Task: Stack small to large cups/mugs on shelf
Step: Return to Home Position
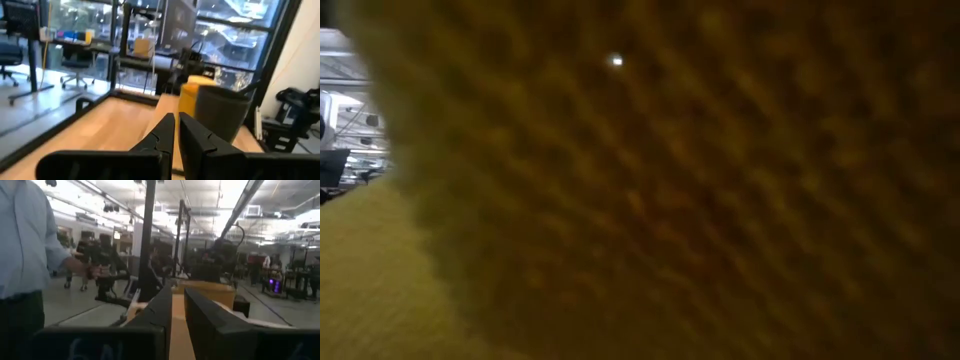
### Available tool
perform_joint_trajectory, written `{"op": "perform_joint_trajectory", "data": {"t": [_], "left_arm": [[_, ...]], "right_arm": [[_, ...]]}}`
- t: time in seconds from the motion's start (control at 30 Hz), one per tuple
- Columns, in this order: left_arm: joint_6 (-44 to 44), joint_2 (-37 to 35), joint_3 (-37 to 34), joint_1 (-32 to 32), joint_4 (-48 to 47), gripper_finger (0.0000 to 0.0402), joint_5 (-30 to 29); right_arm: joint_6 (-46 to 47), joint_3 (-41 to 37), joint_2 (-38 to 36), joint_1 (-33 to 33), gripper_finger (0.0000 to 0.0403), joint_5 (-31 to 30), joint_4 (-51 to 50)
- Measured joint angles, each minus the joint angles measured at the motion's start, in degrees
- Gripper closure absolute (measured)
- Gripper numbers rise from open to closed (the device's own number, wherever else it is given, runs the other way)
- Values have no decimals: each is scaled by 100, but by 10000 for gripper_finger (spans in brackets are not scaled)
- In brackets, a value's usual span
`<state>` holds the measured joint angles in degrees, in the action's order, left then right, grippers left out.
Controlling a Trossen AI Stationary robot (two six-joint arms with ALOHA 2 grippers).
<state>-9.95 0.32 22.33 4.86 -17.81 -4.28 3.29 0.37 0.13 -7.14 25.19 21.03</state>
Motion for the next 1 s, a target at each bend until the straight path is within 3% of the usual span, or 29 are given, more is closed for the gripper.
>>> {"op": "perform_joint_trajectory", "data": {"t": [0.13,0.3,0.37,0.57,0.83,1.0], "left_arm": [[-87,-2,-111,0,-197,386,-399],[-1014,-1,-199,0,-1301,386,-2225],[-1159,0,-221,2,-1283,386,-2556],[-1458,-2,-397,0,-1368,386,-2538],[-1851,3,-1350,-2,-1045,386,-2189],[-1474,-8,-1353,-2,-977,386,-2037]], "right_arm": [[-304,6,4,2,350,33,-349],[-527,3,3,2,350,33,-741],[-469,3,1,2,350,33,-861],[-562,3,1,2,350,224,-962],[-939,3,1,2,350,0,-959],[-794,3,1,2,350,5,-965]]}}
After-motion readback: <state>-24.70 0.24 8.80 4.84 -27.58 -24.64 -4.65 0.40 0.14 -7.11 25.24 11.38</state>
